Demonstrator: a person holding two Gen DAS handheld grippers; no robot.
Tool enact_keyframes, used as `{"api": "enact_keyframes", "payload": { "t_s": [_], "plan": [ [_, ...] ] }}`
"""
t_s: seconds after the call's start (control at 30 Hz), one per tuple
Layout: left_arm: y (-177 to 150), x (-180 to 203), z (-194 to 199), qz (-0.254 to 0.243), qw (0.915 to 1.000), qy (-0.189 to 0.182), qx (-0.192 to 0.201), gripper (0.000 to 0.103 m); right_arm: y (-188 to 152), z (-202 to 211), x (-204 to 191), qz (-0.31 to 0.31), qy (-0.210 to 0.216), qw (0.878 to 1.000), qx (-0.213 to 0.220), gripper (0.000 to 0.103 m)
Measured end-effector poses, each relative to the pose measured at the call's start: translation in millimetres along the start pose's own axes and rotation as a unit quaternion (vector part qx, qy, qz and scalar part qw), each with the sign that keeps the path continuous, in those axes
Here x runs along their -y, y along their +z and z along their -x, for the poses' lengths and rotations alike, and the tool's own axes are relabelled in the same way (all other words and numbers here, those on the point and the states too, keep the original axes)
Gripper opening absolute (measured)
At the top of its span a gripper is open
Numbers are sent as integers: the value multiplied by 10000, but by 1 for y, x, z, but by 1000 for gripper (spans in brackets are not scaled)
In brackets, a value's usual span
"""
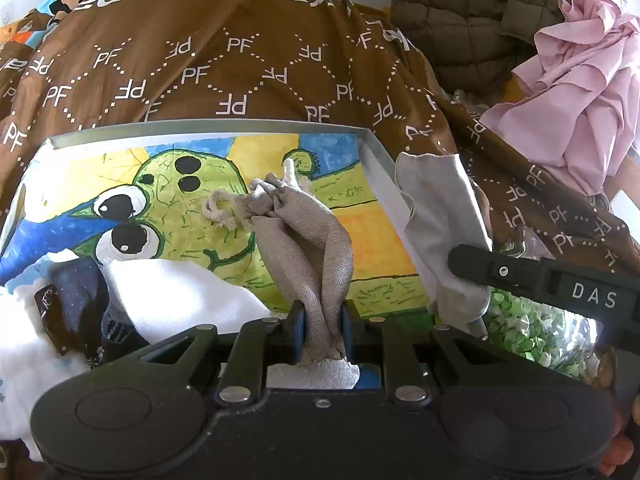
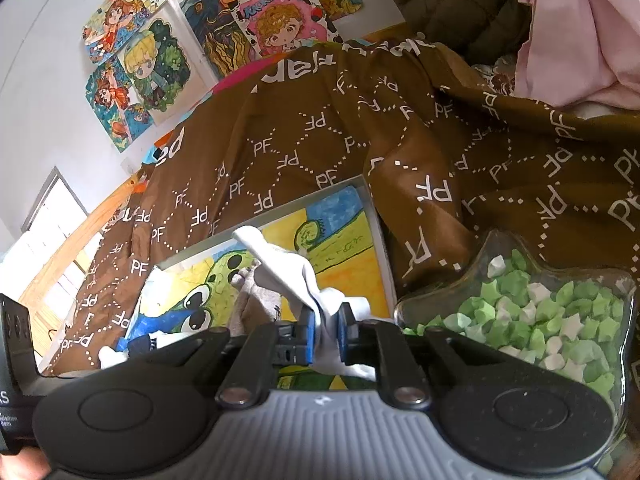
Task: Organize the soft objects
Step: 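Lower the bag and sock into the tray and open both tools, then withdraw both open tools from the tray back toward the pile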
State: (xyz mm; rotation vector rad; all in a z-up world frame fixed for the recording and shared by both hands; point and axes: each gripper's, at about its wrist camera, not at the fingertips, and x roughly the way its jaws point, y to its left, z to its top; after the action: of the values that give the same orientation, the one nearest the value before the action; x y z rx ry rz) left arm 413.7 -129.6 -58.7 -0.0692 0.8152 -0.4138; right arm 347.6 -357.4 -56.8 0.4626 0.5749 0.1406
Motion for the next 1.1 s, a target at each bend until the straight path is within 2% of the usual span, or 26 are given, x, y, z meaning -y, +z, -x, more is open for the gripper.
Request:
{"api": "enact_keyframes", "payload": {
  "t_s": [0.17, 0.27, 0.37, 0.43, 0.6, 0.7, 0.83, 0.97, 1.1],
  "plan": [
    [-1, 0, 1, 11, 10000, 27, 5, 23, 0, 1, 0, -12, -11, 10000, 10, 17],
    [-2, -1, 3, 47, 10000, 58, 29, 29, 1, 3, 0, 1, -50, 10000, 28, 23],
    [-2, -3, 7, 120, 9999, 88, 76, 33, 3, 6, -1, 59, -93, 9999, 89, 33],
    [-3, -4, 12, 154, 9997, 138, 119, 41, 4, 8, -1, 61, -87, 9999, 120, 41],
    [-2, -8, 29, 249, 9990, 315, 211, 51, 8, 16, 1, 64, -43, 9997, 246, 59],
    [-1, -7, 43, 287, 9982, 441, 294, 60, 11, 23, 1, 10, 50, 9995, 318, 71],
    [-2, 0, 65, 255, 9966, 591, 513, 75, 12, 38, -6, 148, 128, 9987, 461, 86],
    [-1, 6, 87, 269, 9939, 793, 712, 76, 9, 61, -19, 401, 138, 9966, 710, 94],
    [-7, 11, 126, 379, 9862, 940, 1307, 86, 3, 91, -32, 612, 178, 9920, 1090, 101]
  ]
}}
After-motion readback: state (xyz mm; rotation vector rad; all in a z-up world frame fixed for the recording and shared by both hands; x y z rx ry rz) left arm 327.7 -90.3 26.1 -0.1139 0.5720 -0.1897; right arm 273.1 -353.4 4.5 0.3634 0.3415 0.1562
